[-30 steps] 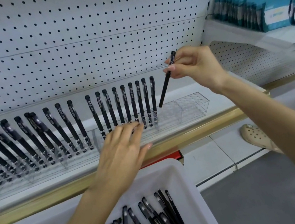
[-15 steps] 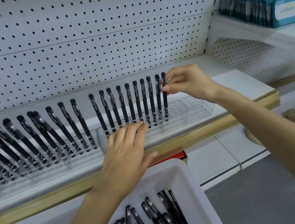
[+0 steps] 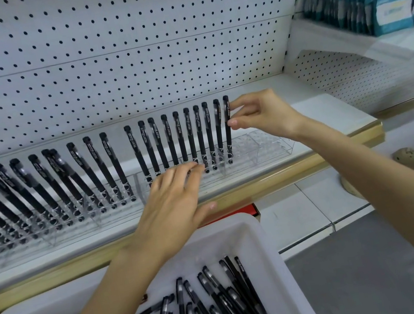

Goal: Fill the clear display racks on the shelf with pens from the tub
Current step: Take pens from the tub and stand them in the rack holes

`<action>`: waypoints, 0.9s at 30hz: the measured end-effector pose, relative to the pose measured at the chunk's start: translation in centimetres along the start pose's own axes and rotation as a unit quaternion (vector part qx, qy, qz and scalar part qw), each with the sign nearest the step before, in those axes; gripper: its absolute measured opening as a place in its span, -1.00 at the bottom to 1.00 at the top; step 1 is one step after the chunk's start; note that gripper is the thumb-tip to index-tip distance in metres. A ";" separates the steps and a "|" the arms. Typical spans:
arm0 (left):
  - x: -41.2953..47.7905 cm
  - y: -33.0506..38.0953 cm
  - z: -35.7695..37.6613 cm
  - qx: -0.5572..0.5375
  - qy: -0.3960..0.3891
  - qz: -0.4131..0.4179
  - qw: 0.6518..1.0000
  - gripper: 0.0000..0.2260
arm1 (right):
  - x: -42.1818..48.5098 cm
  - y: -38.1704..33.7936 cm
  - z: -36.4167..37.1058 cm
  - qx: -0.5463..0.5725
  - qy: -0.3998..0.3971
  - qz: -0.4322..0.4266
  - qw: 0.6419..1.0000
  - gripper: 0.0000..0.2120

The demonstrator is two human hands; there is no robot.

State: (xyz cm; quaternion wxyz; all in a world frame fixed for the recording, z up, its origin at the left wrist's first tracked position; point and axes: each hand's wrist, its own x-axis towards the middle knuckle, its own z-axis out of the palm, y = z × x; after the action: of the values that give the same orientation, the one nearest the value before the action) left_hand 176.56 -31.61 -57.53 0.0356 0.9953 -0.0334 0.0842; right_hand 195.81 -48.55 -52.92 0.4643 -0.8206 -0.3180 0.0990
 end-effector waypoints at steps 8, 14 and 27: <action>-2.0 0.1 -2.5 -0.010 -0.008 -0.013 1.000 -0.39 | -3.2 -1.3 -1.5 -0.122 -0.003 0.022 0.992 -0.54; -6.9 1.9 -2.7 -0.055 -0.043 -0.037 0.997 -0.40 | -8.4 -3.6 1.1 -0.225 -0.030 -0.019 0.974 -0.60; -21.7 2.1 4.9 -0.110 -0.131 -0.155 0.973 -0.45 | -20.7 -0.4 15.0 -0.173 -0.105 0.050 0.978 -0.51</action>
State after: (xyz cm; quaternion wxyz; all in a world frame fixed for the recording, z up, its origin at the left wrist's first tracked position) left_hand 155.88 -32.78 -65.90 0.1530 0.9806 0.1078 -0.0580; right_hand 172.65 -50.61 -63.57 0.2741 -0.8884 -0.3357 0.1511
